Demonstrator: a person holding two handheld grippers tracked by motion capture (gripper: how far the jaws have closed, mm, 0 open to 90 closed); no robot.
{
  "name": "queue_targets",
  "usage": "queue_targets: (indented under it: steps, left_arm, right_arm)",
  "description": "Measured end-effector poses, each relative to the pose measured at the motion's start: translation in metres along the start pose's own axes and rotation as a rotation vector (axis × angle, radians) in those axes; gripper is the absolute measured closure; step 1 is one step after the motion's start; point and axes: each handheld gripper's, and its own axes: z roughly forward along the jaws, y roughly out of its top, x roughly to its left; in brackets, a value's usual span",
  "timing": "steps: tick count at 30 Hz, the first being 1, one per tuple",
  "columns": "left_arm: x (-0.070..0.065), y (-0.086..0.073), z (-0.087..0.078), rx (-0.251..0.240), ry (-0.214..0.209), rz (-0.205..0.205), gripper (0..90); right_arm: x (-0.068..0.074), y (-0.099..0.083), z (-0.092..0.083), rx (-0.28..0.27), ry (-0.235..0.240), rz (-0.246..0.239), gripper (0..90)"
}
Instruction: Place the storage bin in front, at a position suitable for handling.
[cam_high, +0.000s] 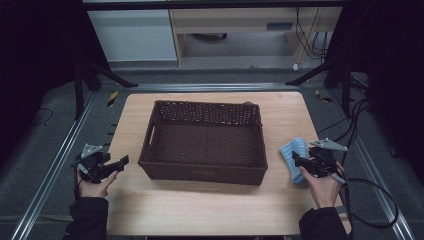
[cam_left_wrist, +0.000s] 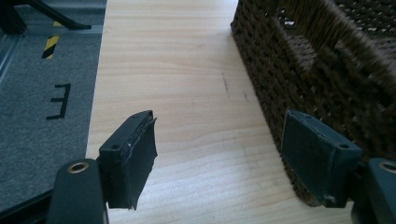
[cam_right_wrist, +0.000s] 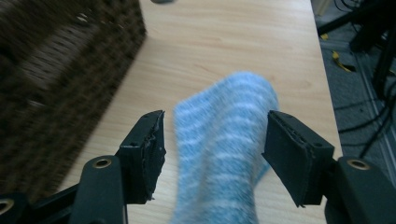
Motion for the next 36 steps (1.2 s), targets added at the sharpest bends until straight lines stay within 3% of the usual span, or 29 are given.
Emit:
queue_targets:
  steps: [13, 18, 25, 36]
  left_arm:
    - [-0.008, 0.041, -0.003, -0.047, -0.026, 0.023, 27.0]
    - [-0.022, 0.058, 0.004, -0.059, -0.07, 0.04, 28.1]
    - [-0.04, 0.061, 0.025, -0.006, -0.112, 0.084, 32.6]
    - [-0.05, 0.056, 0.056, 0.091, -0.133, 0.133, 47.4]
  right_arm:
    - [0.025, 0.039, -0.011, -0.06, 0.102, -0.038, 39.0]
    - [0.043, 0.06, -0.012, -0.101, 0.151, -0.062, 40.6]
    - [0.068, 0.072, 0.002, -0.084, 0.217, -0.093, 42.1]
    - [0.083, 0.062, 0.03, 0.001, 0.227, -0.141, 55.8]
